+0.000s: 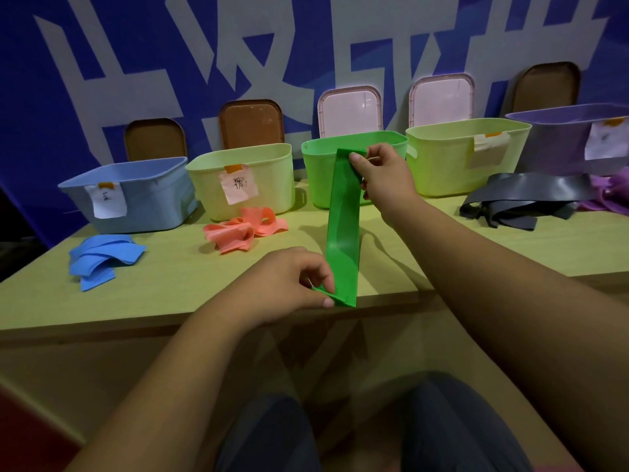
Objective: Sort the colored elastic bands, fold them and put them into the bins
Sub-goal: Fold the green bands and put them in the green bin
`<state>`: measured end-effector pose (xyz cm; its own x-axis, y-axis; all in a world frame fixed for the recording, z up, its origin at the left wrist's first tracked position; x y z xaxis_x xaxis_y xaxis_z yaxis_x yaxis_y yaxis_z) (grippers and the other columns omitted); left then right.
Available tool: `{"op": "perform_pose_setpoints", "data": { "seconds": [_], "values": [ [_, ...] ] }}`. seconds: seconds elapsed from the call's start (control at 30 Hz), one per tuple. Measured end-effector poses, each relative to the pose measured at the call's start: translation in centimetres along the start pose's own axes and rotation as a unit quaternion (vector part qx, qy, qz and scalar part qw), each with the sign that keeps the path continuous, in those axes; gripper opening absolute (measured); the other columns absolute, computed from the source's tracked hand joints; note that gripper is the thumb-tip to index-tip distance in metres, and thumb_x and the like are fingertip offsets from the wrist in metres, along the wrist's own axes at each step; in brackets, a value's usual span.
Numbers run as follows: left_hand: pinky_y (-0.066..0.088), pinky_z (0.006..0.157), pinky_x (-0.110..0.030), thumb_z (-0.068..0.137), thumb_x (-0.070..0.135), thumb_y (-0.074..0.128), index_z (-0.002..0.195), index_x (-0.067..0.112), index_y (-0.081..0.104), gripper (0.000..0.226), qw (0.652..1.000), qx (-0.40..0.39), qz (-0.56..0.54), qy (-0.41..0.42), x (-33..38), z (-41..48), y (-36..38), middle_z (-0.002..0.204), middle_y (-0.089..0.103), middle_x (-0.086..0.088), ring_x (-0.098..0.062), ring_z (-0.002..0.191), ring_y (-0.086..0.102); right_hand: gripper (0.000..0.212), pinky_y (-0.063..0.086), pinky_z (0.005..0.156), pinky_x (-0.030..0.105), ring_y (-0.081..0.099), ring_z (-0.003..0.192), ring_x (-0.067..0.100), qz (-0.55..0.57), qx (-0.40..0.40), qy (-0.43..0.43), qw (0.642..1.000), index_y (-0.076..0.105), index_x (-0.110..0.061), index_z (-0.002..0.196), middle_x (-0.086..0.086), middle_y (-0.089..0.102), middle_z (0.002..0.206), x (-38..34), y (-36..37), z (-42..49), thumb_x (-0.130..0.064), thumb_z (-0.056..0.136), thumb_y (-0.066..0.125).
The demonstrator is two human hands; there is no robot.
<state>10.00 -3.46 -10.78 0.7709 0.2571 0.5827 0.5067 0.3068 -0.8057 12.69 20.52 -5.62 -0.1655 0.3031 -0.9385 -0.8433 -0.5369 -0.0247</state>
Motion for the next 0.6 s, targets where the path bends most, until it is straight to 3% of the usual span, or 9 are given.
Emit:
{"op": "perform_pose_setpoints", "data": {
  "seconds": [0.27,0.43,0.6],
  "values": [
    [0.054,0.076,-0.018,0.082,0.02,0.093,0.085,0.032,0.078,0.019,0.997,0.032,-0.077,-0.006,-0.2,0.0,0.1,0.086,0.076,0.013,0.0,0.081,0.068,0.015,0.052,0.067,0.03,0.064,0.081,0.015,0.003,-0.001,-0.006,1.0,0.063,-0.02,0.099,0.002,0.072,0.097,-0.7,-0.2,-0.4,-0.032,0.104,0.071],
    [0.059,0.086,-0.031,0.083,0.025,0.092,0.089,0.036,0.079,0.018,0.996,0.013,-0.083,-0.009,-0.7,-0.2,1.4,0.093,0.076,0.015,-0.005,0.092,0.071,0.016,0.052,0.069,0.03,0.064,0.082,0.015,0.002,-0.002,-0.004,1.0,0.064,-0.017,0.104,0.004,0.072,0.1,-0.7,-0.4,-0.4,-0.032,0.104,0.07],
    [0.057,0.091,-0.025,0.08,0.033,0.094,0.094,0.04,0.078,0.022,0.998,-0.025,-0.062,-0.009,-0.8,-0.4,1.5,0.104,0.071,0.018,-0.001,0.102,0.067,0.017,0.053,0.069,0.031,0.064,0.081,0.015,0.0,-0.002,-0.001,1.0,0.065,-0.017,0.104,0.004,0.072,0.1,-0.4,-0.3,-0.2,-0.032,0.104,0.071]
  ]
}}
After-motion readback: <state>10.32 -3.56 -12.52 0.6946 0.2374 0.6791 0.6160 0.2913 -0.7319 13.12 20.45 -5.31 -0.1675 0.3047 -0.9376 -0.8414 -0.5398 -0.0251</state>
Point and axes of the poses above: each hand's wrist, its own z-axis towards the middle knuckle, its own y-axis out of the palm, x = y × z, the point moved 10 cm from there along z, towards the middle knuckle
